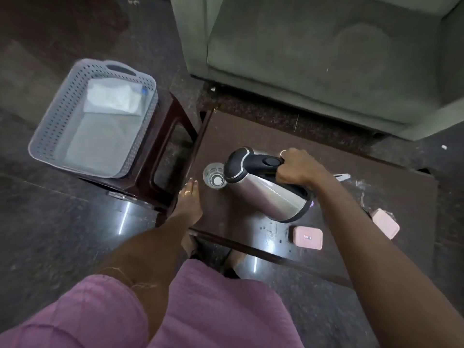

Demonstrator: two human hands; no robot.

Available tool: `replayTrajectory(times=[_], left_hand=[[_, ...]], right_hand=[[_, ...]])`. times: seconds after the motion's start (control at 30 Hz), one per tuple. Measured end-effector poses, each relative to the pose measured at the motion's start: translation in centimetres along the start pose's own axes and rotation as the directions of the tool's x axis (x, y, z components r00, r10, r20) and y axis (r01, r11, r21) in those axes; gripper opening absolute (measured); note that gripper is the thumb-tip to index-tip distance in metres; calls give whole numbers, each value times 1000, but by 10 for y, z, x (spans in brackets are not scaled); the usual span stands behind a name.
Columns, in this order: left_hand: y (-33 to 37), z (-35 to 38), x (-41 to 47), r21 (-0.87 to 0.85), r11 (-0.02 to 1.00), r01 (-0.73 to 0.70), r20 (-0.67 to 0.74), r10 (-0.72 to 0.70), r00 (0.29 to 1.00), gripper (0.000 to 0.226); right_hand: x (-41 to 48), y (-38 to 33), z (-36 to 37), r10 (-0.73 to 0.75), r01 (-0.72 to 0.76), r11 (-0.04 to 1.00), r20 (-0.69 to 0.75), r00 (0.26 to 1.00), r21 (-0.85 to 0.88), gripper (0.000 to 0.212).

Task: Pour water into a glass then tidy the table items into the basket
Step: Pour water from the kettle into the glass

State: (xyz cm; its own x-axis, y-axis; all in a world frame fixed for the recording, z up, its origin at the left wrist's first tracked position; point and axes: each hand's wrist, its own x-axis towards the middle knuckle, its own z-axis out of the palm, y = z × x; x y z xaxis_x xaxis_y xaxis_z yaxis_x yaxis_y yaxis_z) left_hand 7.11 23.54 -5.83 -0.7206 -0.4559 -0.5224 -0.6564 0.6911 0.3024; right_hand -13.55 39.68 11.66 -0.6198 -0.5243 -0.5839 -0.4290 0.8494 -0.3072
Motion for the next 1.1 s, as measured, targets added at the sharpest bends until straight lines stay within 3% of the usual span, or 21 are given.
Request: replayTrajectory(times=[0.1,0.2,0.37,0.7,0.9,1.1], left_hand=[[-4,21,5,-6,997,80,80,-80,994,68],[-6,39,13,49,996,75,110,-80,991,69],[0,59,20,72,996,57,169,-69,983,70],[-2,74,43,63,995,72,116,-79,990,78],[-6,81,52,89,986,139,153,-151,977,80],[-12,87,51,108,989,98,144,-113,983,78]], right_hand=[[5,1,12,-40,42,998,39,998,-55,10],[9,4,20,-64,66,996,50,997,-57,19],[14,7,23,-47,48,999,50,998,-24,12],[27,-14,24,-23,30,995,79,997,-94,8],[36,-25,26,10,-2,994,65,998,-114,10],[40,-39,26,62,-49,989,90,994,-140,8]])
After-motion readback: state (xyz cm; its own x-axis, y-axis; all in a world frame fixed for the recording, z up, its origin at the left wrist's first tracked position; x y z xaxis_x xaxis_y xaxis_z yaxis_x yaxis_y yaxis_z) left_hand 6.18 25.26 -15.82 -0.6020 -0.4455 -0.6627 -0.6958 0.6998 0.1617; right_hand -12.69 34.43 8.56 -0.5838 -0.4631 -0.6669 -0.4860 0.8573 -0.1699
